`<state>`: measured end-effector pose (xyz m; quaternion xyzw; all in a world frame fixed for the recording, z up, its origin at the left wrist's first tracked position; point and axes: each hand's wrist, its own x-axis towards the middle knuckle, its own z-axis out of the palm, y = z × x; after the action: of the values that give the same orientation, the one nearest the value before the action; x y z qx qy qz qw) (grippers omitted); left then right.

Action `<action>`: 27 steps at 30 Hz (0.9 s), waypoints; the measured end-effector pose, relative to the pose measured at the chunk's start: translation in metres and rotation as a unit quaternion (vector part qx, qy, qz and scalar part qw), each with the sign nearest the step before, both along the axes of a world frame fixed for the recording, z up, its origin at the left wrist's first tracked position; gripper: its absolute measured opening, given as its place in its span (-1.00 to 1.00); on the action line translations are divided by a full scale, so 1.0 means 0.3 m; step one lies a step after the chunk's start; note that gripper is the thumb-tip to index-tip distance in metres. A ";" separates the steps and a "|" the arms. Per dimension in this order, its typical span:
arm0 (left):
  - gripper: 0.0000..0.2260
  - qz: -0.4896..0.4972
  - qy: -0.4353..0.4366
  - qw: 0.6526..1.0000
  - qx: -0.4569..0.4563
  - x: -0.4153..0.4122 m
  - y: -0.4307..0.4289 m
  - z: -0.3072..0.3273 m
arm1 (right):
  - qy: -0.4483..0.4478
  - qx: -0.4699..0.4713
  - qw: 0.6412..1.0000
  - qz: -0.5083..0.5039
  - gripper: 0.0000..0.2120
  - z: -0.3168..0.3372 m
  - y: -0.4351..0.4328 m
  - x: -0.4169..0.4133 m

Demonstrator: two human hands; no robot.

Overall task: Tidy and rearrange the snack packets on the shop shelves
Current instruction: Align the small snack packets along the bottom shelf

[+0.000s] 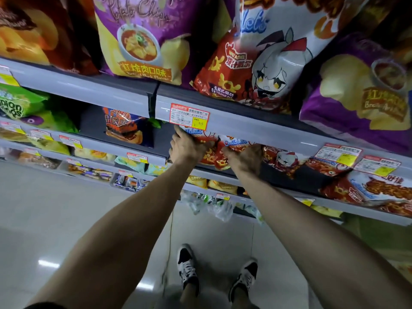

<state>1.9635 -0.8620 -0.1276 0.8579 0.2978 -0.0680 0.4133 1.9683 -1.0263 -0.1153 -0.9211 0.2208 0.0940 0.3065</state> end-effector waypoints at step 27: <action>-0.33 -0.007 -0.182 0.978 -0.106 -0.179 -0.112 0.065 | -0.245 0.244 0.917 -0.199 -0.33 0.022 -0.371 -0.343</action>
<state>1.9097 -0.8954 -0.1083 0.8094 0.2023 0.0551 0.5485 1.8654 -1.1376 -0.1088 -0.7489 0.2880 -0.1465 0.5786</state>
